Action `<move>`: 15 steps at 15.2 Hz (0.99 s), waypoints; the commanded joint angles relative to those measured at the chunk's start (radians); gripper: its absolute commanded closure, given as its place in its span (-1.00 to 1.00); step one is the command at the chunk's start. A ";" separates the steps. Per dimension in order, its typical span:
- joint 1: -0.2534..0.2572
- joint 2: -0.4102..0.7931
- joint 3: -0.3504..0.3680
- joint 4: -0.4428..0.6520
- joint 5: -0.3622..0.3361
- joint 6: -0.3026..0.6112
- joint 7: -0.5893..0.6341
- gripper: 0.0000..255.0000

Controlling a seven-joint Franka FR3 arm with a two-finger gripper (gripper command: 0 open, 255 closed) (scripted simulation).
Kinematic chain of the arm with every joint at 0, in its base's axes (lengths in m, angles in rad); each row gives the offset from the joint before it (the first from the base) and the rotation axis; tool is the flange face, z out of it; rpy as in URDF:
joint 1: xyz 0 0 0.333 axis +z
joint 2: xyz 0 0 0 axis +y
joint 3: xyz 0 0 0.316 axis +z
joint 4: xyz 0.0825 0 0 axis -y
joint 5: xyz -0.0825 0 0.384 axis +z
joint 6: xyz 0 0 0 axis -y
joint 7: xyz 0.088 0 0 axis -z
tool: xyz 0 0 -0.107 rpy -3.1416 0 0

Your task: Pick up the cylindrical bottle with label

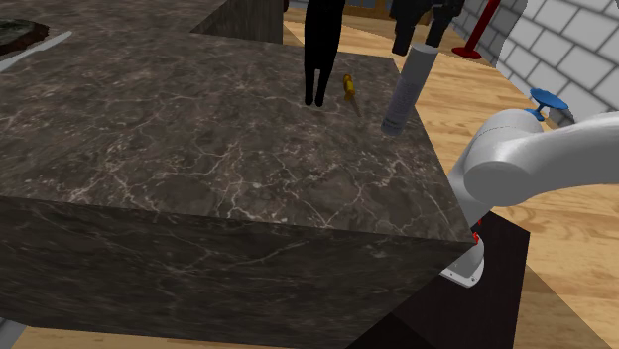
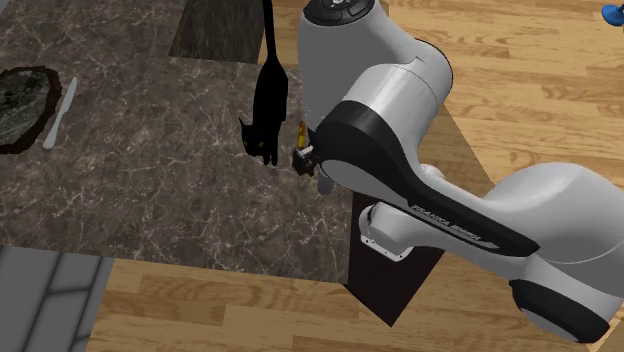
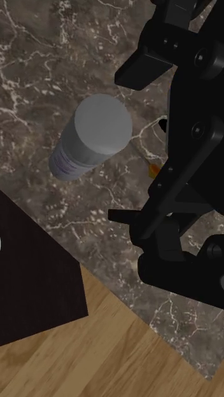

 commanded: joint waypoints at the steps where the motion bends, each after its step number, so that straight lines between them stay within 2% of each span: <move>1: 0.002 -0.008 0.019 0.032 0.024 -0.025 0.032 -1.00; 8: 0.007 -0.061 0.030 -0.100 0.034 0.053 0.022 -1.00; 10: 0.007 -0.061 0.030 -0.100 0.034 0.053 0.022 -1.00; 11: 0.007 -0.062 0.029 -0.100 0.033 0.053 0.021 1.00; 15: 0.007 -0.063 0.029 -0.099 0.034 0.052 0.022 1.00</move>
